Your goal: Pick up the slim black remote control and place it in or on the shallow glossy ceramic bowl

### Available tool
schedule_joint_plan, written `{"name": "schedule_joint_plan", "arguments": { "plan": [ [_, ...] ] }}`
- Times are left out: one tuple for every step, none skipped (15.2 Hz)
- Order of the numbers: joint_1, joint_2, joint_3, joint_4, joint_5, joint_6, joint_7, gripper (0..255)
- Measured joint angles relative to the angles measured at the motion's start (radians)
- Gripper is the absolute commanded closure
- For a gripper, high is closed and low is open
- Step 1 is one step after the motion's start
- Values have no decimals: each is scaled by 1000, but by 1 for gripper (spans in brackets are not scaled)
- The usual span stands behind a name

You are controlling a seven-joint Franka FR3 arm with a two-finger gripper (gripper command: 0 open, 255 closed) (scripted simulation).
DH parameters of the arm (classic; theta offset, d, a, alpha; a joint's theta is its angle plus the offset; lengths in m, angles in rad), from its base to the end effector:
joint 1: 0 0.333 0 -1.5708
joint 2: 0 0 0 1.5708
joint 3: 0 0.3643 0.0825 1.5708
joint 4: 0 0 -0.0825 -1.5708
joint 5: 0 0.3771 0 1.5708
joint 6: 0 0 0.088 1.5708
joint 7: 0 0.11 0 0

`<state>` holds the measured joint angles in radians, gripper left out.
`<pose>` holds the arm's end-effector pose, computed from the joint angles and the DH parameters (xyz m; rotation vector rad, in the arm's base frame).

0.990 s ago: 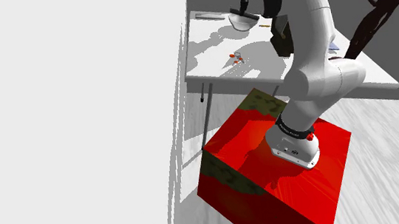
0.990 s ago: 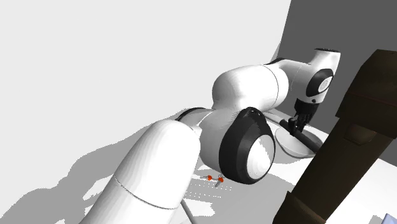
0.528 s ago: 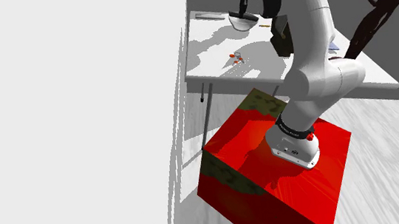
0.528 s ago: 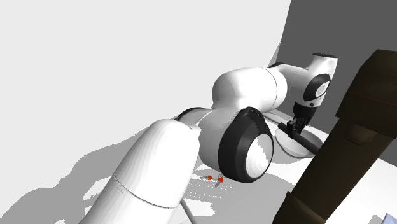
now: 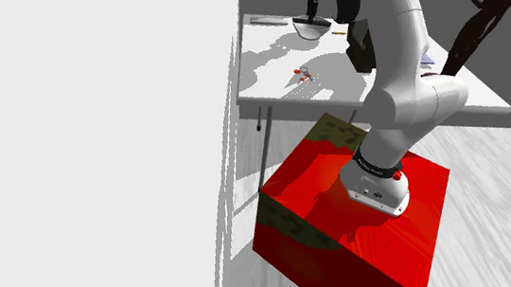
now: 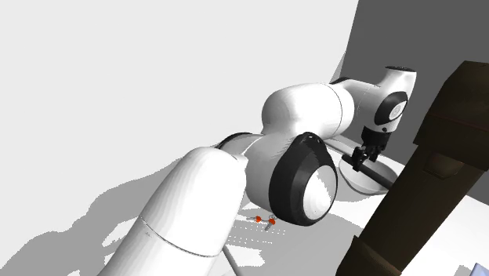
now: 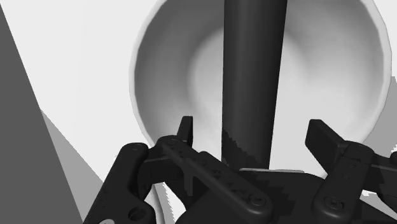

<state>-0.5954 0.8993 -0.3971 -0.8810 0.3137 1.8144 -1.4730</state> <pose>0.5758 -0.5751 0.4145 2.9422 0.8622 0.0496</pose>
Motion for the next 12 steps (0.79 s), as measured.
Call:
{"name": "schedule_joint_plan", "arguments": {
  "plan": [
    [1, -1, 0, -2, 0, 1, 0, 0],
    [-1, -2, 0, 12, -1, -14, 2, 0],
    [-1, -11, -2, 23, -4, -33, 6, 0],
    [-12, -2, -1, 71, -4, -68, 10, 0],
    [-23, 4, 0, 111, -3, -100, 12, 0],
    [-26, 5, 0, 129, -4, -117, 14, 0],
    [-24, 0, 0, 129, -5, -121, 16, 0],
    [-25, 0, 0, 132, -5, -125, 16, 0],
    [-24, -1, 0, 132, -5, -126, 16, 0],
    [-24, -1, 0, 131, -6, -126, 16, 0],
    [-24, -2, 0, 131, -6, -126, 16, 0],
    [-24, -2, 0, 131, -6, -126, 16, 0]
  ]
}}
